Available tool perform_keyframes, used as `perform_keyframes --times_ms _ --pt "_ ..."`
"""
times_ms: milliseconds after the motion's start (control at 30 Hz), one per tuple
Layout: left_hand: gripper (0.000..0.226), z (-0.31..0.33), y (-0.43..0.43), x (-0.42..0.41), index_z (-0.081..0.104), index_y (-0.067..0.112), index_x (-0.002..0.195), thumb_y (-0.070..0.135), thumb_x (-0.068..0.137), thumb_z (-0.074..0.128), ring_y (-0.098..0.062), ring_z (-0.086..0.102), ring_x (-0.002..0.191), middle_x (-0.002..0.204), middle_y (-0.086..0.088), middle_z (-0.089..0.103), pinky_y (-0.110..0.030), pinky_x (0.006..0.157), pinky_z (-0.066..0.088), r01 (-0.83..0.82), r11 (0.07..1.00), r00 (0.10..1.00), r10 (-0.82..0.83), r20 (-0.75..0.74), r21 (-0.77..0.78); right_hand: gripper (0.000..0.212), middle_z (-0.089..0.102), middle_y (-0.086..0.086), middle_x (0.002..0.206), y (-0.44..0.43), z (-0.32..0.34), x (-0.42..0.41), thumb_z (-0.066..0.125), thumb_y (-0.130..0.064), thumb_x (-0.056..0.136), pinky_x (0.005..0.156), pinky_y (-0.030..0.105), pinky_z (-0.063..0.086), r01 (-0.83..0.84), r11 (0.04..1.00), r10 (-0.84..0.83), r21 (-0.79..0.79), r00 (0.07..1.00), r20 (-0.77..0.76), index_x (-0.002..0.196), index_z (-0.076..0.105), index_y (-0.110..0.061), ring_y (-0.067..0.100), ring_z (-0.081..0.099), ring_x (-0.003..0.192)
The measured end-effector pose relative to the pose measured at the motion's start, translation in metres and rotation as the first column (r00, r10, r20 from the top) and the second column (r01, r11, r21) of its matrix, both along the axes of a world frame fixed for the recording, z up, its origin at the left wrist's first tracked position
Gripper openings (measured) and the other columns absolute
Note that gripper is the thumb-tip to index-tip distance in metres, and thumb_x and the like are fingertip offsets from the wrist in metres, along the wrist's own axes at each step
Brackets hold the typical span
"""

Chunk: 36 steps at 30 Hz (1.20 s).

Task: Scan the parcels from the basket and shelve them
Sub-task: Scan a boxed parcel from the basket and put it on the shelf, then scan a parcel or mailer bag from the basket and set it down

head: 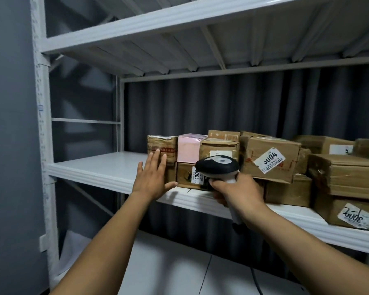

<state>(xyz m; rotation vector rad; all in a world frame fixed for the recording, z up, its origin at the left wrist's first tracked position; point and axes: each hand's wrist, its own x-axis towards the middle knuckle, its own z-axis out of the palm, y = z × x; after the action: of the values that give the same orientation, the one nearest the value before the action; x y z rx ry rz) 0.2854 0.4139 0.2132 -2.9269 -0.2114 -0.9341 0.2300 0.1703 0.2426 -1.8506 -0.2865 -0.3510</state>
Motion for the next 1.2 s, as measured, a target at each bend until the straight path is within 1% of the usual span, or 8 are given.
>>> perform_keyframes --times_ms 233,367,433,533,767,900,1067,1200 --pt "0.101 0.016 -0.007 0.026 -0.001 0.014 0.155 0.069 0.085 0.047 -0.027 -0.004 0.149 0.162 -0.006 -0.014 -0.055 0.117 0.009 -0.004 0.999 0.987 -0.002 -0.161 -0.037 0.013 0.072 0.007 0.066 -0.006 -0.002 0.009 0.078 -0.021 0.077 0.069 0.042 0.061 0.020 1.000 -0.020 0.001 1.000 -0.006 0.080 0.071 -0.011 0.020 0.068 0.056" --pt "0.099 0.021 -0.014 0.027 0.001 0.014 0.154 0.068 0.086 0.047 -0.027 -0.003 0.149 0.162 -0.004 -0.010 -0.056 0.116 0.010 -0.021 1.000 0.983 0.021 -0.182 0.000 0.022 0.073 0.013 0.069 -0.010 0.001 0.010 0.079 -0.027 0.073 0.065 0.053 0.060 0.041 0.999 -0.040 0.010 0.999 -0.033 0.078 0.070 -0.008 0.034 0.072 0.065" --pt "0.097 0.024 -0.018 0.019 0.002 0.013 0.154 0.066 0.087 0.048 -0.027 -0.002 0.149 0.162 -0.004 -0.008 -0.056 0.117 0.011 -0.016 1.000 0.985 0.017 -0.172 0.008 0.024 0.073 0.011 0.071 -0.014 0.002 0.009 0.079 -0.030 0.072 0.064 0.046 0.061 0.050 0.999 -0.049 0.017 0.998 -0.041 0.078 0.070 -0.008 0.030 0.071 0.062" --pt "0.096 0.028 -0.026 -0.005 0.003 0.013 0.154 0.064 0.088 0.049 -0.027 -0.001 0.149 0.163 -0.004 -0.007 -0.055 0.117 0.010 -0.002 1.000 0.988 -0.003 -0.156 -0.030 0.022 0.072 0.007 0.081 -0.028 0.006 -0.005 0.077 -0.026 0.079 0.051 0.020 0.053 0.046 0.999 -0.045 0.014 0.998 -0.042 0.091 0.072 -0.008 0.015 0.067 0.063" --pt "0.081 0.012 -0.072 -0.078 0.017 0.015 0.153 0.057 0.092 0.048 -0.026 0.018 0.146 0.161 -0.007 0.012 -0.044 0.116 0.025 0.108 0.987 0.992 -0.115 -0.053 -0.118 0.021 0.074 0.007 0.081 -0.077 -0.019 -0.056 0.077 -0.020 0.078 0.074 0.043 0.061 0.029 0.998 -0.021 0.062 0.992 -0.123 0.093 0.071 -0.008 0.024 0.072 0.065" --pt "0.067 -0.035 -0.116 -0.126 0.032 0.015 0.149 0.047 0.094 0.054 -0.030 0.027 0.142 0.157 -0.011 0.024 -0.042 0.114 0.030 0.180 0.959 0.974 -0.205 -0.100 -0.217 0.016 0.074 0.008 0.072 -0.122 -0.061 -0.101 0.076 -0.024 0.077 0.072 0.044 0.061 0.033 0.999 -0.035 -0.013 0.984 -0.177 0.086 0.071 -0.012 0.026 0.072 0.063" --pt "0.059 -0.127 -0.168 -0.170 0.041 0.016 0.144 0.037 0.092 0.058 -0.030 0.032 0.139 0.154 -0.008 0.029 -0.040 0.111 0.033 0.187 0.947 0.937 -0.252 -0.243 -0.261 0.011 0.065 -0.003 0.061 -0.182 -0.132 -0.159 0.074 -0.023 0.080 0.049 0.015 0.049 -0.006 0.983 -0.041 -0.182 0.967 -0.251 0.084 0.067 -0.016 0.007 0.062 0.047" --pt "0.057 -0.207 -0.198 -0.201 0.040 0.018 0.145 0.037 0.094 0.055 -0.029 0.031 0.138 0.155 -0.008 0.028 -0.039 0.108 0.033 0.147 0.956 0.867 -0.249 -0.432 -0.256 0.017 0.068 0.001 0.067 -0.220 -0.191 -0.190 0.076 -0.024 0.078 0.061 0.030 0.056 -0.062 0.950 -0.051 -0.305 0.935 -0.350 0.088 0.069 -0.013 0.018 0.068 0.059"
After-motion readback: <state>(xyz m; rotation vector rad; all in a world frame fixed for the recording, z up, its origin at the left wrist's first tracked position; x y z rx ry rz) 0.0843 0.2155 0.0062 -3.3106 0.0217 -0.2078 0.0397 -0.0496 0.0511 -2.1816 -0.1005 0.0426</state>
